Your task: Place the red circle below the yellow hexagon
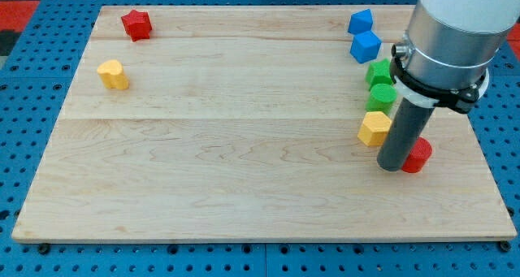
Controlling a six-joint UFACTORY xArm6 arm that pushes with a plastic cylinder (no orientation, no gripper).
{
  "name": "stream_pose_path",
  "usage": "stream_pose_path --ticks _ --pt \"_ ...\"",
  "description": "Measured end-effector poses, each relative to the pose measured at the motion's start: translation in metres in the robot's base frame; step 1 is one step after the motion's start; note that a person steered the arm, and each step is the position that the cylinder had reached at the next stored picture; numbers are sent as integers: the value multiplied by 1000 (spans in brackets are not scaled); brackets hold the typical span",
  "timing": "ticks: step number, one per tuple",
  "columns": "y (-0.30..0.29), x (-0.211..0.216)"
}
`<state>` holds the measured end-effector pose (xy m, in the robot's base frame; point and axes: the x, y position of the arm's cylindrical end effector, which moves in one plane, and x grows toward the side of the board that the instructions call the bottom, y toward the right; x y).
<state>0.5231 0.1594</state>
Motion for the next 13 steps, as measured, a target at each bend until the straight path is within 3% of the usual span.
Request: stream_pose_path --ticks 1,2,3,4,6,7,8,9,10,13 --pt "-39 6" --pt "29 46" --pt "98 46" --pt "112 -2" --pt "40 -9" --pt "43 -3" --pt "74 44" --pt "64 96" --pt "29 96" --pt "-150 37"
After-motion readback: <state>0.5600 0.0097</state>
